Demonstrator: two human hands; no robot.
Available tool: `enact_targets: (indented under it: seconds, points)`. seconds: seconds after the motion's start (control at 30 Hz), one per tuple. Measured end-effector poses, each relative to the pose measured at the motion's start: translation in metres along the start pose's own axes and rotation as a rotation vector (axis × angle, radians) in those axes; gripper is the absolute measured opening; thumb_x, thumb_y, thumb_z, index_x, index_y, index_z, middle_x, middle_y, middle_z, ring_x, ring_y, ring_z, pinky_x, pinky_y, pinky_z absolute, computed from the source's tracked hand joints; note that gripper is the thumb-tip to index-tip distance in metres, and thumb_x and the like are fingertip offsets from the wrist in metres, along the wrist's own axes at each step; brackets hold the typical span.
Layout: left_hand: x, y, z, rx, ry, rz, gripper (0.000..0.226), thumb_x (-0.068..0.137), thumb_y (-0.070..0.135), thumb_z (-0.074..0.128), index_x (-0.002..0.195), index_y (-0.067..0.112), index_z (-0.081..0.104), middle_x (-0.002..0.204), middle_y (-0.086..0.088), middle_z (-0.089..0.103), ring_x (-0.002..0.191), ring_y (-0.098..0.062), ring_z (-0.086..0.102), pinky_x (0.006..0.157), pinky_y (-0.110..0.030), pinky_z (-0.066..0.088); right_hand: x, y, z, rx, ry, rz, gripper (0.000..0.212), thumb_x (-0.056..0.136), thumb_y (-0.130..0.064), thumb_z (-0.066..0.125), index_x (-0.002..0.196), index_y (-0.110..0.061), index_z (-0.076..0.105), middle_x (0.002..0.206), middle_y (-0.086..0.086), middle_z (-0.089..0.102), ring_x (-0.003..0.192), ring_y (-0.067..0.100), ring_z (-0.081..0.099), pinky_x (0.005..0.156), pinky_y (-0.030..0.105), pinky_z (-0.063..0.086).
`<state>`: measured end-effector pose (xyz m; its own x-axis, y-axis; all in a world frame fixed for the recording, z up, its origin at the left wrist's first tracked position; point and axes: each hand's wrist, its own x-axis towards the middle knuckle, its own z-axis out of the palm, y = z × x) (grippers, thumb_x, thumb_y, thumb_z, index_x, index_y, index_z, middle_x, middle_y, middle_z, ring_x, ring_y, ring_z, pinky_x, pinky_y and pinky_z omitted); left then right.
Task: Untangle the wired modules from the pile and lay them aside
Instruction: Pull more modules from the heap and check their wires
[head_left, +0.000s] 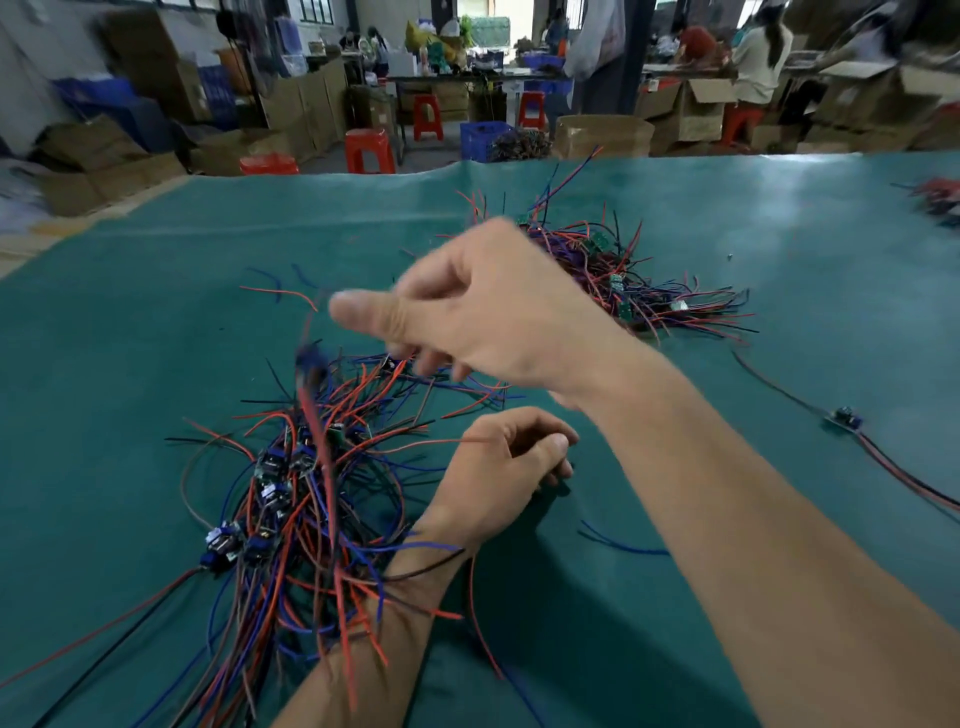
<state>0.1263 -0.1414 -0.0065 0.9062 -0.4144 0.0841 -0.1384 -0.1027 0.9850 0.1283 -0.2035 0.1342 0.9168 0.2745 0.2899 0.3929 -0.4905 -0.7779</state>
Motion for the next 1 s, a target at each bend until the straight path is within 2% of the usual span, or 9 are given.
enact_targets:
  seconds: [0.1,0.2,0.27,0.37,0.47,0.57,0.77,0.87,1.0]
  points:
    - [0.002,0.0,-0.001,-0.03,-0.008,-0.008,0.024,0.097,0.002,0.055,0.087,0.019,0.068,0.065,0.004,0.069,0.055,-0.005,0.055,0.051,-0.016,0.042,0.012,0.052,-0.017,-0.397,0.093,0.158,0.047,0.087,-0.06,0.069,0.079,-0.014,0.078,0.073,0.001,0.076,0.072,0.015,0.071,0.067,0.029,0.054]
    - [0.002,0.001,0.0,-0.068,-0.014,-0.014,0.021,0.097,-0.002,0.054,0.091,0.013,0.068,0.066,0.001,0.067,0.054,-0.006,0.055,0.052,-0.013,0.042,0.003,0.111,-0.04,-0.658,0.246,0.393,0.021,0.086,-0.036,0.077,0.103,-0.026,0.073,0.113,0.005,0.07,0.107,0.027,0.065,0.094,0.036,0.052]
    - [0.001,0.002,0.001,-0.09,-0.018,-0.013,0.021,0.097,-0.005,0.053,0.093,0.009,0.068,0.067,-0.005,0.066,0.053,-0.004,0.055,0.053,-0.011,0.043,-0.01,0.141,-0.046,-0.674,0.22,0.505,0.022,0.085,-0.031,0.08,0.102,-0.03,0.065,0.118,0.006,0.063,0.108,0.03,0.06,0.091,0.039,0.05]
    - [0.001,0.003,0.0,-0.073,-0.017,-0.019,0.019,0.097,-0.004,0.053,0.096,0.006,0.068,0.068,-0.006,0.066,0.052,-0.005,0.055,0.052,-0.011,0.042,-0.022,0.162,-0.053,-0.622,0.281,0.477,0.022,0.083,-0.024,0.082,0.086,-0.032,0.061,0.096,-0.002,0.068,0.096,0.027,0.063,0.078,0.032,0.046]
    - [0.001,0.003,0.0,-0.066,-0.011,-0.025,0.017,0.097,-0.004,0.053,0.098,0.003,0.068,0.069,-0.006,0.066,0.053,-0.006,0.056,0.052,-0.012,0.043,-0.028,0.158,-0.067,-0.351,0.402,0.475,0.021,0.077,-0.014,0.085,0.086,-0.023,0.069,0.077,-0.006,0.072,0.077,0.017,0.067,0.076,0.03,0.051]
    - [0.001,0.004,0.0,-0.073,-0.005,-0.03,0.016,0.097,-0.005,0.052,0.101,-0.002,0.068,0.068,-0.005,0.066,0.052,-0.005,0.056,0.053,-0.012,0.043,-0.041,0.134,-0.084,0.189,0.502,0.495,0.017,0.078,-0.002,0.08,0.088,-0.013,0.07,0.074,0.006,0.073,0.057,0.016,0.064,0.06,0.032,0.051]
    - [0.0,0.005,-0.001,-0.066,0.013,-0.025,0.015,0.099,-0.001,0.053,0.099,0.001,0.068,0.069,-0.005,0.067,0.055,-0.008,0.055,0.054,-0.014,0.043,-0.071,0.093,-0.083,1.247,0.438,0.385,0.036,0.074,-0.013,0.068,0.109,-0.006,0.073,0.088,0.001,0.072,0.063,0.01,0.064,0.054,0.016,0.046]
    - [-0.001,0.007,0.001,-0.121,0.026,-0.025,0.02,0.103,0.008,0.05,0.096,0.002,0.067,0.067,-0.007,0.066,0.053,-0.01,0.054,0.052,-0.017,0.042,-0.081,0.093,-0.052,1.345,0.328,0.406,0.042,0.08,-0.012,0.065,0.12,-0.003,0.068,0.09,0.002,0.072,0.066,0.011,0.066,0.057,0.017,0.052]
    - [0.0,0.01,0.002,-0.258,0.047,-0.047,0.034,0.106,0.028,0.044,0.085,0.014,0.067,0.065,-0.009,0.066,0.05,-0.012,0.055,0.05,-0.022,0.041,-0.083,0.104,-0.019,1.113,0.313,0.461,0.035,0.08,-0.004,0.066,0.114,-0.004,0.07,0.082,0.002,0.068,0.069,0.016,0.07,0.06,0.021,0.057]
